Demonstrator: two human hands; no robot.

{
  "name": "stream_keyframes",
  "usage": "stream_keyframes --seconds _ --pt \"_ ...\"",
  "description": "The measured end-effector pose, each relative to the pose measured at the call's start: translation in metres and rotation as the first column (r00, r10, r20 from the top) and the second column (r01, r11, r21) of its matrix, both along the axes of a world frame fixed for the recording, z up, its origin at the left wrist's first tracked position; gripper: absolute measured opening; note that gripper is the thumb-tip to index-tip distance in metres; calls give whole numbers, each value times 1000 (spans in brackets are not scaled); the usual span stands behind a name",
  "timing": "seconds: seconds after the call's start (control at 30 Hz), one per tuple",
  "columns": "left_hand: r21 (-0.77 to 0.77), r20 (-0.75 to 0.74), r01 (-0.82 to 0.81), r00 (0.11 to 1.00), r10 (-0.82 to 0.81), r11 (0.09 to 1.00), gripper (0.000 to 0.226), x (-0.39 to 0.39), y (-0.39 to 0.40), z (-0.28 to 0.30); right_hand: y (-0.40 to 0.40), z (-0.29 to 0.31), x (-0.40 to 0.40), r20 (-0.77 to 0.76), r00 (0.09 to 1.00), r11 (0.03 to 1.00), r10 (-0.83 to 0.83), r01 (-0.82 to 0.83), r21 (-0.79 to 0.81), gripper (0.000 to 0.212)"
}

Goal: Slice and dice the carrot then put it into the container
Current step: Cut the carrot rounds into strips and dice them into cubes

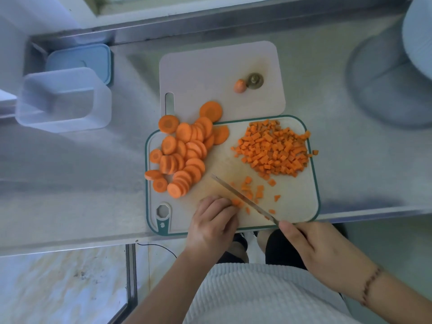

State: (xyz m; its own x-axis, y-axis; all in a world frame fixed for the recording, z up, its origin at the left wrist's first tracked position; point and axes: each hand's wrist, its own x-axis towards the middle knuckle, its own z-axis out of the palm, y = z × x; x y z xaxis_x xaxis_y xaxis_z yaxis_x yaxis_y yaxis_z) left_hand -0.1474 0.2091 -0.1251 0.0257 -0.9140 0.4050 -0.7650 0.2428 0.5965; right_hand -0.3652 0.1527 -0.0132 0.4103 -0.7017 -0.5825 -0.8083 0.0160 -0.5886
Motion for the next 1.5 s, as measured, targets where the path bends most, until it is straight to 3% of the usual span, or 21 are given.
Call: stream_keyframes --seconds 0.27,0.43,0.9,1.23,1.5 --pt "12 -58 -16 998 16 1000 13 -8 -11 0 5 -5 -3 -71 997 1000 4 -3 3 56" --pt "1 -92 -3 996 3 1000 15 -6 -14 4 0 -14 7 -126 991 999 43 -41 23 66" --pt "98 -141 -24 989 38 995 11 -22 -41 14 -36 -4 -24 -20 999 999 -27 28 29 62" --pt "72 -71 -284 955 289 956 18 43 -5 46 -47 -10 -33 -114 913 916 392 -375 144 69" --pt "162 0 -255 966 258 953 18 28 -11 47 -107 -11 -35 -76 962 964 263 -259 63 64"
